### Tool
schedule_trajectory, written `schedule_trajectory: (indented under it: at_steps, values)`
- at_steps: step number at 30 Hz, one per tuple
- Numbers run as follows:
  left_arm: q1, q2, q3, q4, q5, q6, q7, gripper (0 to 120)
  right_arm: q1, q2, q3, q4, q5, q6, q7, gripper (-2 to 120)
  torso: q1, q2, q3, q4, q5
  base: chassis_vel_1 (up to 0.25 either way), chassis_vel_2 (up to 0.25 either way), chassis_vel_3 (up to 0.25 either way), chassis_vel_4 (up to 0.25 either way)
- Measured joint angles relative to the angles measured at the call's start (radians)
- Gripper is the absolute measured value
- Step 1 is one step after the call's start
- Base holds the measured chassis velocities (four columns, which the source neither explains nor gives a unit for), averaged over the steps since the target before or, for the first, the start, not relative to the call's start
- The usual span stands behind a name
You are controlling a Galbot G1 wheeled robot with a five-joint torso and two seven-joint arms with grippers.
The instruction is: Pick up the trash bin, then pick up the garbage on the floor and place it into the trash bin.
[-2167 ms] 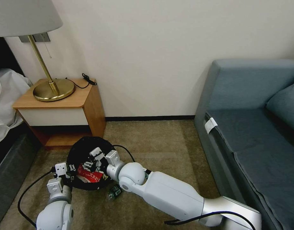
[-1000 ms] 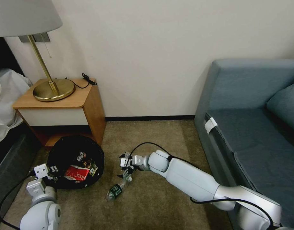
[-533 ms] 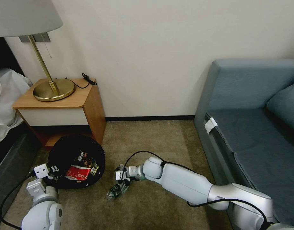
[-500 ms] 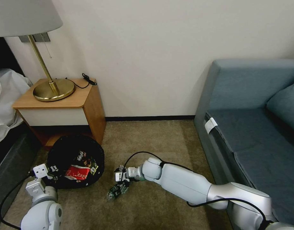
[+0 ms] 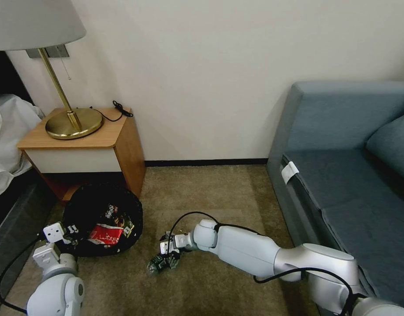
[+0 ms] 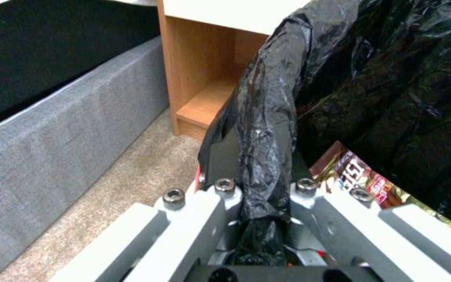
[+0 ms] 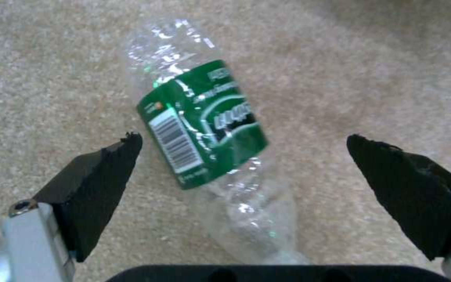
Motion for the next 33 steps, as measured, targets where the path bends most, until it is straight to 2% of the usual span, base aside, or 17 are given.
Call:
schedule_trajectory:
  at_steps: [26, 28, 29, 31, 32, 33]
  values:
    - [0.001, -0.01, 0.004, 0.008, -0.002, -0.024, 0.004, 4, -0.029, 0.068, -0.012, -0.139, -0.028, 0.053, 0.014, 99, 0.0, 0.0, 0.0, 0.0, 0.0001, 0.0, 0.0, 0.0, 0.0]
    - [0.001, -0.011, 0.004, 0.009, -0.001, -0.027, 0.004, 4, -0.031, 0.07, -0.011, -0.143, -0.028, 0.056, 0.013, 91, 0.0, 0.0, 0.0, 0.0, 0.0001, 0.0, 0.0, 0.0, 0.0]
    - [0.001, -0.011, 0.004, 0.009, -0.001, -0.027, 0.004, 4, -0.031, 0.07, -0.011, -0.143, -0.028, 0.056, 0.013, 91, 0.0, 0.0, 0.0, 0.0, 0.0001, 0.0, 0.0, 0.0, 0.0]
    - [0.001, -0.012, 0.004, 0.009, -0.001, -0.028, 0.004, 4, -0.034, 0.07, -0.01, -0.145, -0.029, 0.06, 0.01, 79, 0.0, 0.0, 0.0, 0.0, 0.0001, 0.0, 0.0, 0.0, 0.0]
    - [0.001, -0.012, 0.004, 0.009, -0.001, -0.028, 0.004, 4, -0.034, 0.07, -0.01, -0.145, -0.029, 0.06, 0.01, 79, 0.0, 0.0, 0.0, 0.0, 0.0001, 0.0, 0.0, 0.0, 0.0]
    - [0.001, -0.012, 0.005, 0.009, 0.0, -0.029, 0.004, 4, -0.035, 0.07, -0.01, -0.145, -0.029, 0.06, 0.009, 74, 0.0, 0.0, 0.0, 0.0001, 0.0001, 0.0, 0.0, 0.0, 0.0]
